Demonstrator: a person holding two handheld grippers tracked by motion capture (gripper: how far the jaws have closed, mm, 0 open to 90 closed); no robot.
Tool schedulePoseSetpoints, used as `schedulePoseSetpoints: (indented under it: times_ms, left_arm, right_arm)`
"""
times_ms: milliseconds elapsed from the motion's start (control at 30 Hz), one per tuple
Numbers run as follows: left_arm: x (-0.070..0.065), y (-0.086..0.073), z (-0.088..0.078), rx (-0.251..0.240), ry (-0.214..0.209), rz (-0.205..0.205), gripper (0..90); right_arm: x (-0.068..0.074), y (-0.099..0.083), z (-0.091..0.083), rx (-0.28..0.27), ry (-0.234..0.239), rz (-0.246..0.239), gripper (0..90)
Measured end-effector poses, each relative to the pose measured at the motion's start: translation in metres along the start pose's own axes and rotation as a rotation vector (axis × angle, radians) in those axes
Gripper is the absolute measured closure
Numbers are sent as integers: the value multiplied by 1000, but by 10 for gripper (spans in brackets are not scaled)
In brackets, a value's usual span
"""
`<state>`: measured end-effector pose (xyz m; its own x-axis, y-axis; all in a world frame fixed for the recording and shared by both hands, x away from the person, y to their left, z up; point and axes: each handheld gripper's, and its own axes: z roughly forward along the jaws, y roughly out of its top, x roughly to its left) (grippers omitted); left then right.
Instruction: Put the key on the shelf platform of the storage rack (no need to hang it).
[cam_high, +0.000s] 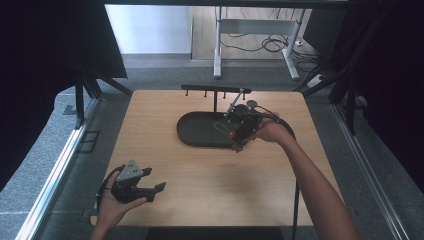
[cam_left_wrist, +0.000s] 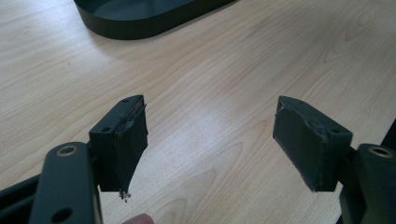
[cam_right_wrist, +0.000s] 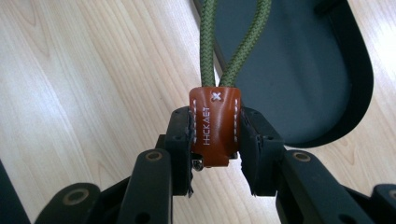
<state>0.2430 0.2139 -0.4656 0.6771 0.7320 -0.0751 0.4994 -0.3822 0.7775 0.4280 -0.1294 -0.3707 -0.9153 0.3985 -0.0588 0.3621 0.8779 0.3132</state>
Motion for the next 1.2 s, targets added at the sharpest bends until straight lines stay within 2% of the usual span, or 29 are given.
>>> schedulePoseSetpoints:
  times_ms: [333, 500, 600, 800, 967, 1133, 1200]
  left_arm:
    - [3, -1, -2, -4, 2, -7, 265]
    - [3, -1, -3, -4, 4, -10, 265]
    - [3, -1, -3, -6, 4, -12, 265]
    - [3, -1, -4, -8, 2, -11, 265]
    - [4, -1, -4, -9, 1, -12, 265]
    - [6, -2, -6, -15, 3, -17, 265]
    - [6, -2, -6, -19, 3, -22, 265]
  right_arm:
    - [-14, 18, 5, 6, 11, 5, 667]
    - [-20, 22, 7, 2, 12, 2, 667]
    - [-23, 24, 9, -9, -6, 17, 668]
    - [-33, 25, 12, -34, 4, 20, 667]
    - [-43, 29, 17, -30, 5, 24, 667]
    - [-50, 35, 26, -17, -18, 20, 667]
    - [-54, 36, 27, -36, -22, 24, 667]
